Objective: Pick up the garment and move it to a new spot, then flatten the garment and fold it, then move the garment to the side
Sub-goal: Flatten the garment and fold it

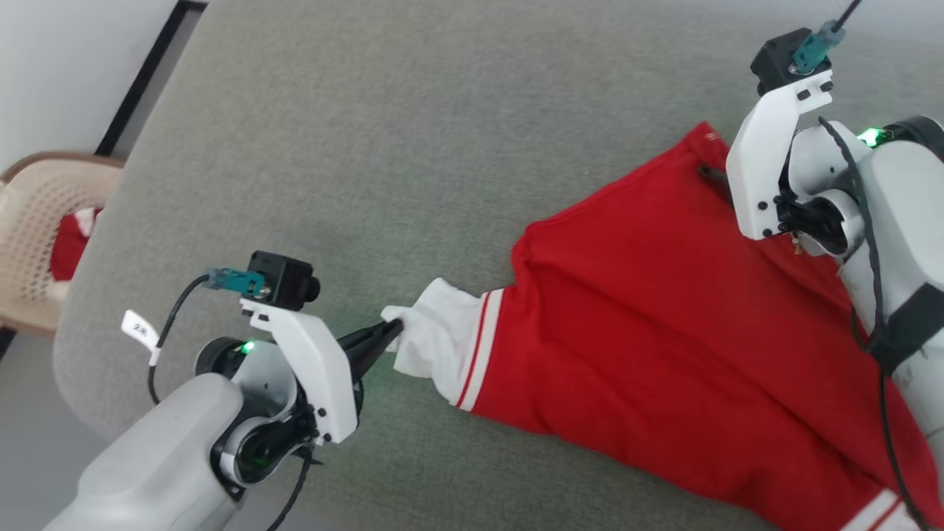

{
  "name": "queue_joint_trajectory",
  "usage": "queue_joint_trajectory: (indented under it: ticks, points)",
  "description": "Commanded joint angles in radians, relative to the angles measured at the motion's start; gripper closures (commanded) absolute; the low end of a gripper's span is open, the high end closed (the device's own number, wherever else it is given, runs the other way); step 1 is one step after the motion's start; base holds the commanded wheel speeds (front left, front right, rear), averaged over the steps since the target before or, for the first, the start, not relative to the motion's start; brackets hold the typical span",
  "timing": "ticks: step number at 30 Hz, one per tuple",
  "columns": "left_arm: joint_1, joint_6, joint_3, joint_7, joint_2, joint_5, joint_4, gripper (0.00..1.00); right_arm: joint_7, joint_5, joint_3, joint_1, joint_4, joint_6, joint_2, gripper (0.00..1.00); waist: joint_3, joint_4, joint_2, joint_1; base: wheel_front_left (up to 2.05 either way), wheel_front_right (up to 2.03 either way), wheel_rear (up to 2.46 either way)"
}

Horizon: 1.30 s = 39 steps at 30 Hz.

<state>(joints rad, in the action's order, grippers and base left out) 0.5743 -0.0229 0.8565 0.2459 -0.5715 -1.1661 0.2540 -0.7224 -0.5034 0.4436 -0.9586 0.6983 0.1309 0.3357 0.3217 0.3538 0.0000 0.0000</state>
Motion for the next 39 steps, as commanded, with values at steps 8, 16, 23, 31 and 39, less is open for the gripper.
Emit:
queue_joint_trajectory:
  ticks: [8, 16, 23, 31, 39]
  points:
    - [0.045, -0.041, 0.011, -0.012, 0.046, 0.012, 0.065, 1.0, -0.212, -0.118, 0.202, -0.038, 0.17, 0.0, 0.01, 0.11, 0.045, 0.048, 0.0, 0.0, 0.0, 0.0, 0.0]
    - [0.087, -0.065, 0.009, 0.004, 0.049, 0.003, 0.118, 1.0, -0.199, -0.196, 0.283, -0.092, 0.176, -0.002, 0.061, 1.0, 0.041, 0.04, 0.0, 0.0, 0.0, 0.0, 0.0]
    - [0.164, -0.058, -0.02, 0.046, -0.009, 0.005, 0.128, 1.0, -0.076, -0.259, 0.293, -0.177, 0.104, -0.001, 0.094, 1.0, 0.021, -0.011, 0.0, 0.0, 0.0, 0.0, 0.0]
    - [0.316, -0.019, -0.053, 0.17, -0.132, 0.035, 0.09, 1.0, 0.007, -0.311, 0.304, -0.216, 0.009, 0.0, 0.165, 1.0, -0.027, -0.093, 0.0, 0.0, 0.0, 0.0, 0.0]
    - [0.472, 0.006, -0.069, 0.295, -0.19, 0.06, 0.082, 1.0, 0.047, -0.342, 0.282, -0.219, -0.092, 0.0, 0.206, 1.0, -0.087, -0.161, 0.0, 0.0, 0.0, 0.0, 0.0]
